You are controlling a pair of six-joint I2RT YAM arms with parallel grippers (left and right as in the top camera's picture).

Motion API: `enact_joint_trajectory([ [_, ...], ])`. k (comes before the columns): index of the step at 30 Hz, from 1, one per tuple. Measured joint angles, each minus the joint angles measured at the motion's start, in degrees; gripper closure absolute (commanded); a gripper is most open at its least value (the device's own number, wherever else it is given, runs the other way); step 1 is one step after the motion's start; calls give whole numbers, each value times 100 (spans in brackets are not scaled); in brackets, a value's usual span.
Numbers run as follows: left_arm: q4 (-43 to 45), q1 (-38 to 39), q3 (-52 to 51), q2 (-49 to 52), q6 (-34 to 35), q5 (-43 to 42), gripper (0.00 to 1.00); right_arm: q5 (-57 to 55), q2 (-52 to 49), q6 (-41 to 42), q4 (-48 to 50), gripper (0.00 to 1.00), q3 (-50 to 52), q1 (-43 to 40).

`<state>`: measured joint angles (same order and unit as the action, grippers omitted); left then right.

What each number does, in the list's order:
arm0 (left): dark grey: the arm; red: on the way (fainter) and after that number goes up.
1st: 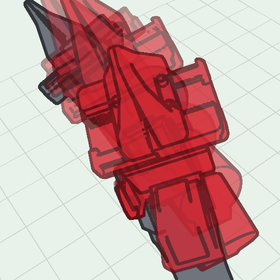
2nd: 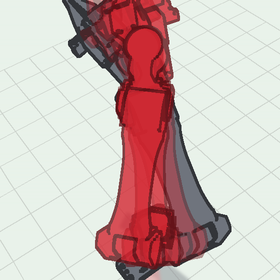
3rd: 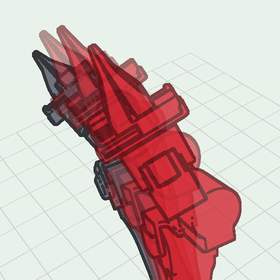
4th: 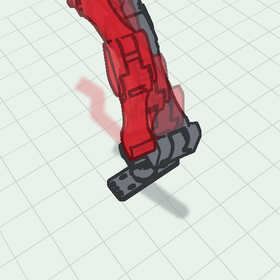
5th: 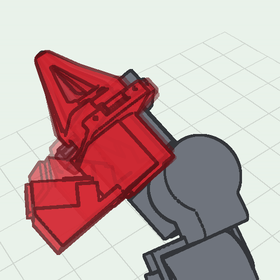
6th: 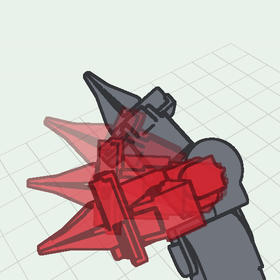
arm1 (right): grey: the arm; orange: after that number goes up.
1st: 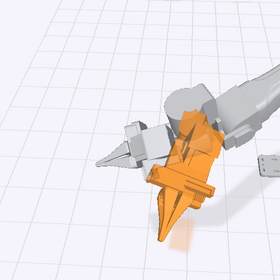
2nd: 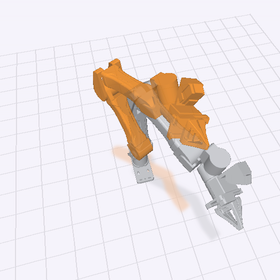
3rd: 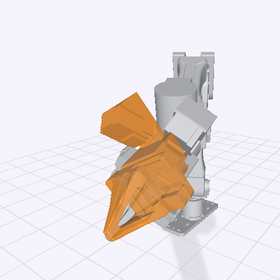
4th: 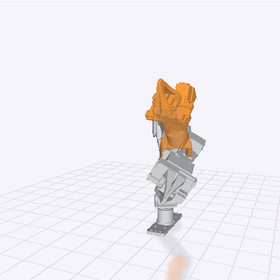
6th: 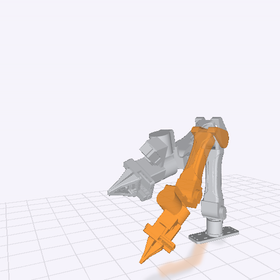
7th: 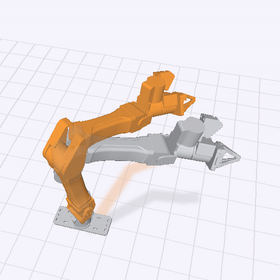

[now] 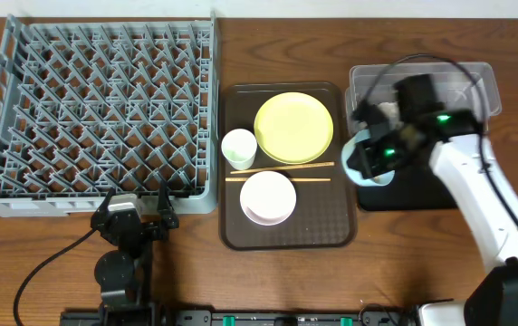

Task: Sort waste into correct bins and load items into the dishwasher
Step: 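Lift the blue bowl over the black tray and tip out the rice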

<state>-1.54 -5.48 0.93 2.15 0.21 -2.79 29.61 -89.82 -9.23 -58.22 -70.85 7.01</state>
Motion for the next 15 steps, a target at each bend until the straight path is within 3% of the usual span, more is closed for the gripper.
enact_joint_trajectory([
  [15, 0, 0, 0, 0, 0, 0, 5, 3040, 0, -1491, 608, 99, 1198, -1928],
])
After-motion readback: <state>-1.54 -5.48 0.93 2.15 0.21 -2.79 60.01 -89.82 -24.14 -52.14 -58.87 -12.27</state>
